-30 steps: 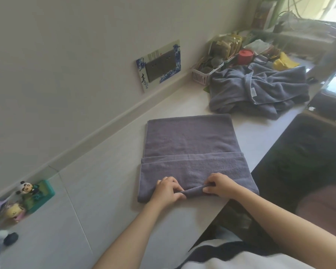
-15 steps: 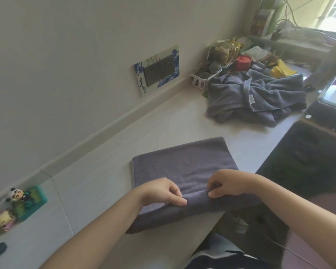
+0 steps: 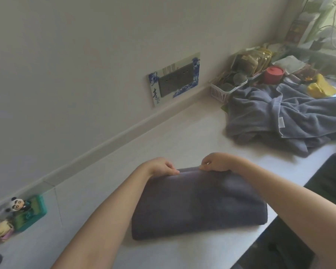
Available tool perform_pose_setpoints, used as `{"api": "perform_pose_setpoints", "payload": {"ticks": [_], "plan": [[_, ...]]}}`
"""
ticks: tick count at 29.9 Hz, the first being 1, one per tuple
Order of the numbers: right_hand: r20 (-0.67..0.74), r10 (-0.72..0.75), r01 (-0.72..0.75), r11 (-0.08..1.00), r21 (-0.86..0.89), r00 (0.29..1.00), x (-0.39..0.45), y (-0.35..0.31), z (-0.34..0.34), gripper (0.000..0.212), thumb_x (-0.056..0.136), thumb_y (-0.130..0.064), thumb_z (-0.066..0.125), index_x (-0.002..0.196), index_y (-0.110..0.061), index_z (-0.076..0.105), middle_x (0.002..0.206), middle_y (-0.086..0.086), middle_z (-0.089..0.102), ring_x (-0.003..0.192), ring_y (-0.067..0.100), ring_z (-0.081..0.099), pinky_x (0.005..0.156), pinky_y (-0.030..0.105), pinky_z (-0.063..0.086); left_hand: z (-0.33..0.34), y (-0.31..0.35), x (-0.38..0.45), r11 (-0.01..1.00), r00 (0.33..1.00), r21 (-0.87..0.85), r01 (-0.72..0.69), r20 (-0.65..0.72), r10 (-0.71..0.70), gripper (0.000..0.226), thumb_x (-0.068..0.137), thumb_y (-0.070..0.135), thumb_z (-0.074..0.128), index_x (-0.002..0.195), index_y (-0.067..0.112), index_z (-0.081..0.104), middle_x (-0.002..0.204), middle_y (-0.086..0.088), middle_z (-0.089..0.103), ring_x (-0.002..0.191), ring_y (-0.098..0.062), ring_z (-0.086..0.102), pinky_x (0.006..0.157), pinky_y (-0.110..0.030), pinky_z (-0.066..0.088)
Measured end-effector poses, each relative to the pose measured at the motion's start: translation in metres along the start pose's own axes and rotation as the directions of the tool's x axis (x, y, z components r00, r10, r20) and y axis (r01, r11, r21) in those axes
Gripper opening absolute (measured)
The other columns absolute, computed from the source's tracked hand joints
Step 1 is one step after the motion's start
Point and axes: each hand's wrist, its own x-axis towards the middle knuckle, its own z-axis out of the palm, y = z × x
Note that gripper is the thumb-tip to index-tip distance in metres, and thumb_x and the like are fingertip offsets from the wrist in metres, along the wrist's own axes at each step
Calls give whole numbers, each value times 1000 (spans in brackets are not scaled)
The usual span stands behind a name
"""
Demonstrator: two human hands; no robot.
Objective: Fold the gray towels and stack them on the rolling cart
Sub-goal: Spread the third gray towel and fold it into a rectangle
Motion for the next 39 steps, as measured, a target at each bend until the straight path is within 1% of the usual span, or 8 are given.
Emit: {"api": "perform_pose_setpoints", "payload": {"ticks": [6,9,15,20,24,27,30,39], "plan": [[167,34,-12,991,-132,985,33,28,6,57,79,-60,62,114,-15,60,113,0,61,99,19,54,85,30,41,14,-16,35,983,998,177,54,-33,-48,54,88,62,46,99,13,65,103,-7,66,92,-22,60,77,-30,42],[66,9,8,968,-252,998,35,39,20,46,78,-54,66,100,-14,57,96,0,55,87,19,50,75,30,39,20,-27,33,912,999,410,1,-34,15,39,84,54,60,96,16,59,109,-7,61,96,-24,56,73,-30,38],[-42,1,-8,985,-172,999,37,50,17,35,91,-46,51,103,-13,54,104,6,61,88,23,51,72,30,35,9,-29,33,935,998,356,2,-57,19,25,95,43,48,86,20,44,106,-9,60,93,-26,54,71,-31,34],[-105,89,-116,951,-288,990,35,39,30,32,96,-36,46,115,-10,48,116,10,58,111,27,48,83,32,35,28,-23,46,840,987,533,100,-161,-15,32,98,47,39,100,16,49,109,-8,62,104,-28,55,98,-40,29],[-514,-17,-171,933,-316,858,24,22,70,46,75,-9,51,121,-9,52,122,12,56,117,34,50,103,39,28,70,-28,39,831,791,537,147,-569,227,35,93,37,43,113,11,57,114,-9,60,108,-30,55,101,-41,28],[-583,-127,-10,974,-227,802,17,2,114,50,77,-24,48,124,-14,59,130,11,57,123,31,52,107,41,24,112,-29,30,854,723,520,-10,-586,366,49,86,34,40,124,10,61,132,-13,56,123,-31,53,107,-45,24],[-529,-53,-49,983,-176,847,11,9,136,52,91,-45,33,137,-25,46,144,4,44,135,22,37,114,37,13,130,-40,22,862,814,500,83,-533,230,58,87,44,37,139,23,47,148,-7,40,136,-29,37,108,-55,15],[-556,311,-401,915,-45,771,-7,65,121,73,81,-67,6,148,-38,17,158,1,11,146,26,3,115,46,4,114,-80,12,887,786,303,348,-610,-100,65,85,58,31,140,26,45,149,-9,39,135,-40,35,97,-65,32]]}}
